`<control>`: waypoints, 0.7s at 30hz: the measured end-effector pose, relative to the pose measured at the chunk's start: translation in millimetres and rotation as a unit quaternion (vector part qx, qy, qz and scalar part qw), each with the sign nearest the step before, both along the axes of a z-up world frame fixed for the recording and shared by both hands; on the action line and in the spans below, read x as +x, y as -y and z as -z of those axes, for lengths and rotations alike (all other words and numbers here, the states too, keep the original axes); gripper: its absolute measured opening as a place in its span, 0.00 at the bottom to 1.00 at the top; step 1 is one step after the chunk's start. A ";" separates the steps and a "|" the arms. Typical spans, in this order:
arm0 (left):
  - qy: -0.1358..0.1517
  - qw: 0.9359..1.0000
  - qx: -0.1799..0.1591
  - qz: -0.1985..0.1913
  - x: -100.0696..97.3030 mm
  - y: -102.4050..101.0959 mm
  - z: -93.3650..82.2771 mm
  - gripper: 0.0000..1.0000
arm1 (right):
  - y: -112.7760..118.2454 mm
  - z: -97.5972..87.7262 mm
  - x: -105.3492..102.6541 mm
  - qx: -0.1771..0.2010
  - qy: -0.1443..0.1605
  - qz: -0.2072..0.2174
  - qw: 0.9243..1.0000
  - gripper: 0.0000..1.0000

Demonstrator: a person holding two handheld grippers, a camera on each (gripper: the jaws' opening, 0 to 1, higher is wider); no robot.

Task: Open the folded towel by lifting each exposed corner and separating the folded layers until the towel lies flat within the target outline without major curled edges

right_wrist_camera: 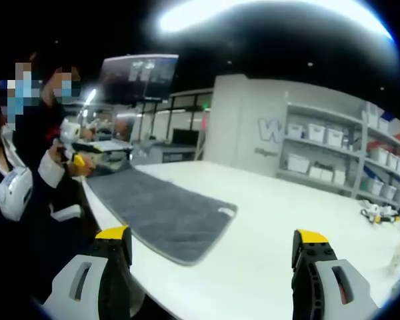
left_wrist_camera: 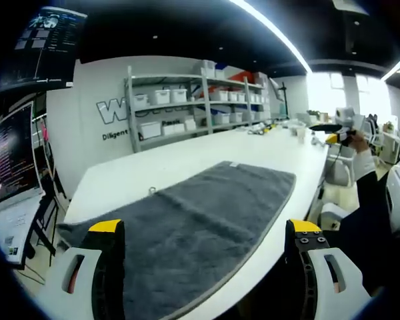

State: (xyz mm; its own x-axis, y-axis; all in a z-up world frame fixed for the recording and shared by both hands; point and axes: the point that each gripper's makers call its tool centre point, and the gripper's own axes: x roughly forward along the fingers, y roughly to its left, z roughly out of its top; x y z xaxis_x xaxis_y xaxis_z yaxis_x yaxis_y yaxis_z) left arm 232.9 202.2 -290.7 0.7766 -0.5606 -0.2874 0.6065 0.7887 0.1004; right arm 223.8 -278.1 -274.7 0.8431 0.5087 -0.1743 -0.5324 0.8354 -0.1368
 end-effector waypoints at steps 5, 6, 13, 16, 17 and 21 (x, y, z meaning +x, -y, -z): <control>-0.001 1.000 0.001 -0.003 1.2 -1.8 0.8 0.98 | 0.7 0.8 0.4 -0.002 -0.002 0.001 1.000 1.00; -0.002 1.000 0.000 -0.002 1.2 -1.6 1.0 0.98 | 0.1 0.6 0.2 -0.002 -0.001 0.001 1.000 1.00; -0.004 1.000 0.003 -0.002 1.8 -0.1 3.9 0.98 | -1.4 1.9 1.1 -0.004 -0.004 -0.001 1.000 1.00; -0.005 1.000 0.003 -0.002 2.2 0.3 4.2 0.98 | -1.1 2.0 1.9 -0.004 -0.005 -0.001 1.000 1.00; -0.005 1.000 0.003 -0.003 2.4 0.1 4.7 0.98 | -1.1 2.2 2.1 -0.005 -0.005 -0.002 1.000 1.00; -0.006 1.000 0.004 -0.003 2.0 0.8 5.2 0.98 | -2.0 3.2 2.2 -0.006 -0.007 -0.003 1.000 1.00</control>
State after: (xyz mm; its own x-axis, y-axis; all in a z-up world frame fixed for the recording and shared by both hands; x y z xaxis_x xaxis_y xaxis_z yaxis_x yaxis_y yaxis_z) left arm 234.9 201.4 -295.9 0.7764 -0.5540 -0.3003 0.6032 0.7913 0.0997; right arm 226.1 -276.1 -277.8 0.8371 0.5118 -0.1930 -0.5397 0.8302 -0.1395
